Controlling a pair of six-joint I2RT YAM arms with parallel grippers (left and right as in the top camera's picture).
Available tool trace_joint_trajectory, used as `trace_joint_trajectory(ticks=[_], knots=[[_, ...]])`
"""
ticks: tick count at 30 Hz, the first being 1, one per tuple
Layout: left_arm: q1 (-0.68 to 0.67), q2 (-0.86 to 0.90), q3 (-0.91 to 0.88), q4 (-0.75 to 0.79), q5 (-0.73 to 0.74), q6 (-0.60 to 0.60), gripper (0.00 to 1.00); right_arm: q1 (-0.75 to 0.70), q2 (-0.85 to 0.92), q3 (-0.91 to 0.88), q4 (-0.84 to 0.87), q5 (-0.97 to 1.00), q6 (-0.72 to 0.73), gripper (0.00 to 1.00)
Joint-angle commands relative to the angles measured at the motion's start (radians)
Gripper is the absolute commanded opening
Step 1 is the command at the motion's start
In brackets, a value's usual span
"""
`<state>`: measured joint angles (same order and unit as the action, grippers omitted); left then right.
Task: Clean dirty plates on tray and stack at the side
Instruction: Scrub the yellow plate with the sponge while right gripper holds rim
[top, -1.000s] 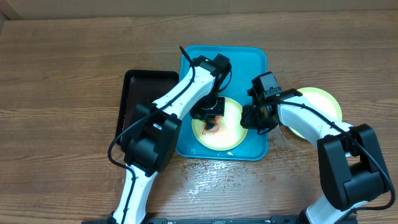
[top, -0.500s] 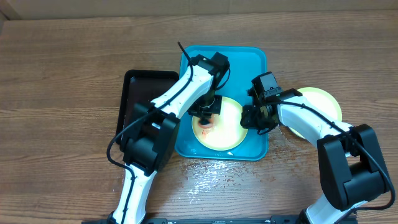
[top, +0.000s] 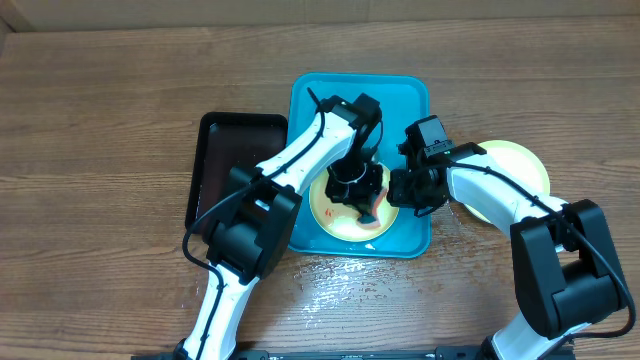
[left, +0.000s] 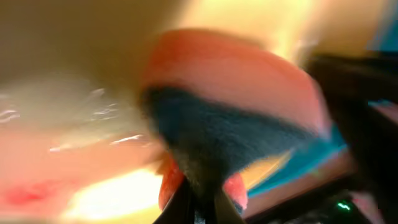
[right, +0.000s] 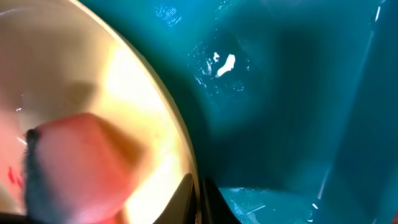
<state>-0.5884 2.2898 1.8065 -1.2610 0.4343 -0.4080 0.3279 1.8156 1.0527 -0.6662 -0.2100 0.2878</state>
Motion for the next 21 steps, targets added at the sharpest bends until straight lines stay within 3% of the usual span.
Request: trace_joint_trajectory(ticks=[1, 6, 13, 17, 21], knots=[[0.007, 0.011, 0.012, -0.050, -0.272, 0.017, 0.04, 0.002, 0.006, -0.005, -0.004, 0.010, 0.000, 0.04], [0.007, 0.011, 0.012, -0.090, -0.597, -0.037, 0.04, 0.002, 0.006, -0.005, -0.003, 0.010, 0.000, 0.04], [0.016, 0.010, 0.016, -0.093, -0.859, -0.042, 0.04, 0.002, 0.006, -0.005, -0.004, 0.010, 0.000, 0.04], [0.023, 0.010, 0.031, -0.084, -0.798, -0.032, 0.04, 0.002, 0.006, -0.005, -0.003, 0.010, 0.000, 0.04], [0.024, 0.010, 0.035, -0.036, -0.519, 0.026, 0.04, 0.002, 0.006, -0.005, -0.003, 0.010, 0.000, 0.04]])
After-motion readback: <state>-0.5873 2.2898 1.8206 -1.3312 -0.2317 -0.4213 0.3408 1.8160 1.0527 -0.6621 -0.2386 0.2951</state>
